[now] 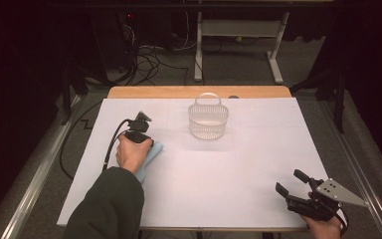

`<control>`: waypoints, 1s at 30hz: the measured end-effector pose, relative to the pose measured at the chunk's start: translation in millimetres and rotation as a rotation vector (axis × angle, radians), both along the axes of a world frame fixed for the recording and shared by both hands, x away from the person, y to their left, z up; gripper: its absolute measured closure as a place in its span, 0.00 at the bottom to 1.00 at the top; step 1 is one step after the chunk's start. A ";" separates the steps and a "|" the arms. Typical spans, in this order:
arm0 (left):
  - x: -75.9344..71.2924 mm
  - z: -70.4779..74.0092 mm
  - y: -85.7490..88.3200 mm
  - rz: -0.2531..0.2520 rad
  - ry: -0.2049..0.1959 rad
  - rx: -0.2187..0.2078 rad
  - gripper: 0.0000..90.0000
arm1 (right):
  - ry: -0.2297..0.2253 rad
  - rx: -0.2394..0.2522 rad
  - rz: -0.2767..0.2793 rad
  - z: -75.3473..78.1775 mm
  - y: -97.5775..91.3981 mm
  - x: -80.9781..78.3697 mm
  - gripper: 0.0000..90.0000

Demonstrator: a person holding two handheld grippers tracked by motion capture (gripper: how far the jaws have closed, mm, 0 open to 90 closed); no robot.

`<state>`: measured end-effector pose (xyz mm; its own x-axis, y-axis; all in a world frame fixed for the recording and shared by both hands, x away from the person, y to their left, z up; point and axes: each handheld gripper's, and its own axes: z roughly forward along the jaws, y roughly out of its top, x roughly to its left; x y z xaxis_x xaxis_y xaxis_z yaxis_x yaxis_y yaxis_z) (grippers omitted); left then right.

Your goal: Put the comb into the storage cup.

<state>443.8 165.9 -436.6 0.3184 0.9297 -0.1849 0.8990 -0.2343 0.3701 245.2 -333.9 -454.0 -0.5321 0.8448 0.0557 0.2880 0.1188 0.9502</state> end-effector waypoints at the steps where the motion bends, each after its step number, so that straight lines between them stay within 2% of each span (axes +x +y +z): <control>1: -0.5 -0.2 -1.0 -0.003 0.002 -0.001 1.00 | 0.000 0.001 0.000 0.1 0.2 -0.1 0.22; 10: -5.3 -1.1 -10.5 -0.036 0.016 -0.011 1.00 | 0.000 0.000 0.000 -0.1 0.4 -0.1 0.22; 20: -13.6 0.2 -22.6 -0.086 0.016 -0.011 1.00 | 0.001 0.002 -0.003 0.0 -0.1 -0.4 0.22; 25: -16.6 -0.9 -26.6 -0.102 0.015 0.003 1.00 | 0.002 0.002 -0.002 -0.2 -0.4 0.1 0.22; 30: -20.2 1.6 -30.1 -0.116 0.016 -0.008 1.00 | 0.000 0.002 -0.002 0.2 -0.3 -0.8 0.22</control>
